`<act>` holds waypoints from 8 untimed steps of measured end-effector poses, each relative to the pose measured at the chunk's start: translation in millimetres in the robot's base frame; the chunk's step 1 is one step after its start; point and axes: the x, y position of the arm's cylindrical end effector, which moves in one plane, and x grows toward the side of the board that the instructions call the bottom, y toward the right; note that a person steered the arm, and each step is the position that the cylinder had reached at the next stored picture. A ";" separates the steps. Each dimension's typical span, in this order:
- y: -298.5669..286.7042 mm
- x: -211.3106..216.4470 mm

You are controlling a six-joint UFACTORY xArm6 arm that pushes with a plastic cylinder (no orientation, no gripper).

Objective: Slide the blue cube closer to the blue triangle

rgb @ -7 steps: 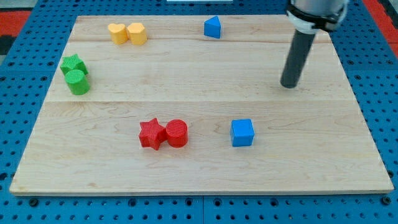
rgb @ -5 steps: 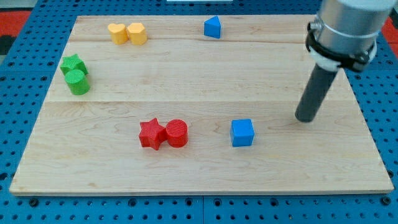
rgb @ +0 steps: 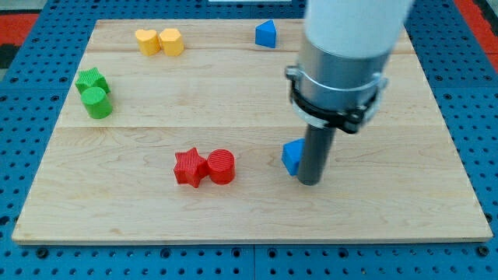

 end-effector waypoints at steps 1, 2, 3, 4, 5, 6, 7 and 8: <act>-23.8 -23.9; -27.2 -50.3; -27.2 -76.8; -27.2 -101.0; -27.2 -123.2; -27.2 -145.1; -27.2 -164.5; -25.4 -184.4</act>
